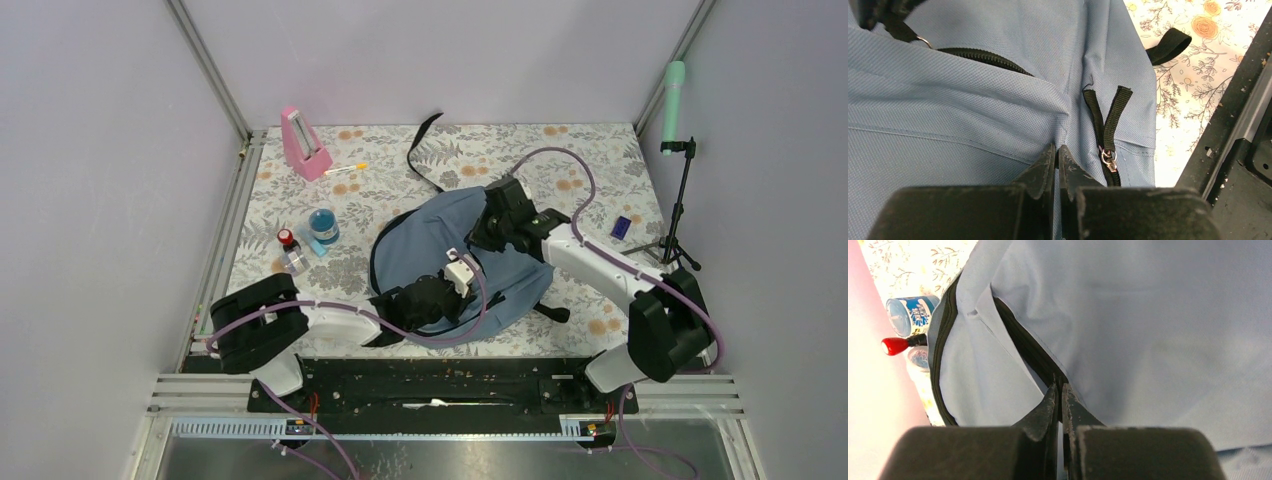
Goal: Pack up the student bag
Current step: Unzip the student bag at the center of the board.
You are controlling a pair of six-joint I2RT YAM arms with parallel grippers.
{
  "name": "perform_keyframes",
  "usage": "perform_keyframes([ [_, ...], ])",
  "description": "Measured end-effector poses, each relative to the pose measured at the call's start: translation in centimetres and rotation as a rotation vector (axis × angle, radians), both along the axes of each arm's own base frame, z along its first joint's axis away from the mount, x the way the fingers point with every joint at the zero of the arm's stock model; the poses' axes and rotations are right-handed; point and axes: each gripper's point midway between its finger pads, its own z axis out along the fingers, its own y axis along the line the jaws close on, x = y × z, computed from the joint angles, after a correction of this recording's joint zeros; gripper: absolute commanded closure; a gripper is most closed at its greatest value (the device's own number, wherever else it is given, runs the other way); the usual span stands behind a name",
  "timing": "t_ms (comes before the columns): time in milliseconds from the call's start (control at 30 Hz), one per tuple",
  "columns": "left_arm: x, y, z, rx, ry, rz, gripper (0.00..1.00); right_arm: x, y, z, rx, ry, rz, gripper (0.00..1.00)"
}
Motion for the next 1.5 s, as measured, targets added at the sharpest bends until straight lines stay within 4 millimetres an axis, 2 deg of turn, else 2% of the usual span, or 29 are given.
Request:
perform_keyframes([
  [300, -1.9, 0.6, 0.0, -0.026, 0.018, -0.022, 1.00, 2.7, 1.5, 0.5, -0.051, -0.032, 0.053, 1.00],
  [633, -4.2, 1.3, 0.0, -0.041, 0.042, -0.057, 1.00, 6.2, 2.3, 1.6, -0.112, -0.103, 0.048, 1.00],
  [967, -4.6, 1.7, 0.6, -0.064, 0.049, -0.049, 1.00, 7.5, 2.2, 0.0, -0.186, -0.091, 0.044, 1.00],
  [1000, -4.6, 1.8, 0.7, -0.065, 0.053, -0.045, 0.98, 7.4, 2.2, 0.0, -0.189, -0.091, 0.046, 0.95],
  [1067, -4.6, 1.9, 0.8, -0.066, 0.060, -0.036, 0.78, 7.4, 2.1, 0.0, -0.193, -0.094, 0.053, 0.74],
  [1133, -4.9, 2.2, 1.0, -0.066, 0.077, -0.030, 0.55, 7.5, 2.1, 0.0, -0.202, -0.101, 0.066, 0.43],
  [1167, -5.3, 2.3, 1.2, -0.068, 0.088, -0.033, 0.49, 7.6, 2.1, 0.2, -0.207, -0.114, 0.076, 0.37],
  [1233, -5.9, 2.5, 1.9, -0.078, 0.101, -0.035, 0.39, 7.7, 2.1, 0.9, -0.213, -0.142, 0.098, 0.31],
  [1333, -6.1, 2.7, 3.3, -0.095, 0.112, -0.023, 0.24, 7.2, 1.8, 3.2, -0.207, -0.219, 0.144, 0.28],
  [1500, -4.7, 2.2, 7.1, -0.149, 0.137, 0.062, 0.13, 5.1, 0.0, 7.8, -0.197, -0.347, 0.169, 0.25],
])
